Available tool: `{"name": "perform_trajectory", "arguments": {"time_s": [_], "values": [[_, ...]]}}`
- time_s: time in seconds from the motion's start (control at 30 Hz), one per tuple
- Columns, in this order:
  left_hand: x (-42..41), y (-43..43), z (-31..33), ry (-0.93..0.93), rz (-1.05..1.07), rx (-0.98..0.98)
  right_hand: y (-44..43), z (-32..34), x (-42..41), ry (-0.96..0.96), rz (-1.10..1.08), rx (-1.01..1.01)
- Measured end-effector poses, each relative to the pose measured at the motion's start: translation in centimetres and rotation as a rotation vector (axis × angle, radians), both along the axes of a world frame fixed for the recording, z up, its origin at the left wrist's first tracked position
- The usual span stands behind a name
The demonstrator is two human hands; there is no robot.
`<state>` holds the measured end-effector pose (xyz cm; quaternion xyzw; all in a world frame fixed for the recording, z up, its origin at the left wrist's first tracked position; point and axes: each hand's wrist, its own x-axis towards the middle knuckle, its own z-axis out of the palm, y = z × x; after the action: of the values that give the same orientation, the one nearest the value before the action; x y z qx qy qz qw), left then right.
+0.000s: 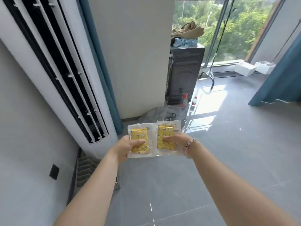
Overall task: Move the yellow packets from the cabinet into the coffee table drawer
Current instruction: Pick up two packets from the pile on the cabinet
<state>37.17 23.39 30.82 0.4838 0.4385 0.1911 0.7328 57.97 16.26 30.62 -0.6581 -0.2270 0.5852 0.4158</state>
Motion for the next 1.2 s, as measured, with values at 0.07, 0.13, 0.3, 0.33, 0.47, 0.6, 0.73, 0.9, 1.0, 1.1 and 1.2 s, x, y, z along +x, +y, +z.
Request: {"name": "perform_trajectory", "arguments": {"time_s": [0.07, 0.13, 0.3, 0.33, 0.47, 0.6, 0.73, 0.9, 1.0, 1.1, 1.2], "values": [[4.1, 0.0, 0.0, 0.008, -0.044, 0.012, -1.1, -0.5, 3.8, -0.014, -0.031, 0.002], [8.7, -0.3, -0.1, 0.013, -0.106, 0.023, -2.7, -1.0, 7.8, -0.014, -0.086, -0.014], [20.4, -2.8, -0.6, 0.023, -0.272, 0.006, -8.4, -1.5, 17.2, -0.016, -0.269, -0.042], [22.6, -3.4, -0.6, 0.033, -0.314, 0.014, -9.7, -1.5, 18.7, -0.024, -0.31, -0.039], [30.1, -6.1, -0.7, 0.076, -0.495, 0.048, -15.5, -1.4, 23.3, -0.024, -0.495, -0.021], [37.1, -9.9, -1.4, 0.085, -0.68, 0.06, -21.8, -2.3, 26.8, -0.057, -0.696, -0.029], [43.7, -14.8, -2.3, 0.104, -0.873, 0.027, -28.2, -3.5, 29.3, -0.072, -0.896, -0.055], [51.0, -21.2, -3.5, 0.133, -1.104, -0.002, -35.6, -4.3, 31.0, -0.018, -1.154, -0.07], [55.3, -25.5, -4.1, 0.148, -1.248, -0.011, -39.8, -4.4, 31.9, -0.019, -1.303, -0.116], [59.0, -30.6, -4.4, 0.155, -1.392, -0.02, -44.5, -4.8, 32.8, -0.041, -1.428, -0.182], [61.9, -35.8, -4.7, 0.161, -1.545, -0.022, -48.4, -4.9, 32.6, -0.029, -1.557, -0.204]]}}
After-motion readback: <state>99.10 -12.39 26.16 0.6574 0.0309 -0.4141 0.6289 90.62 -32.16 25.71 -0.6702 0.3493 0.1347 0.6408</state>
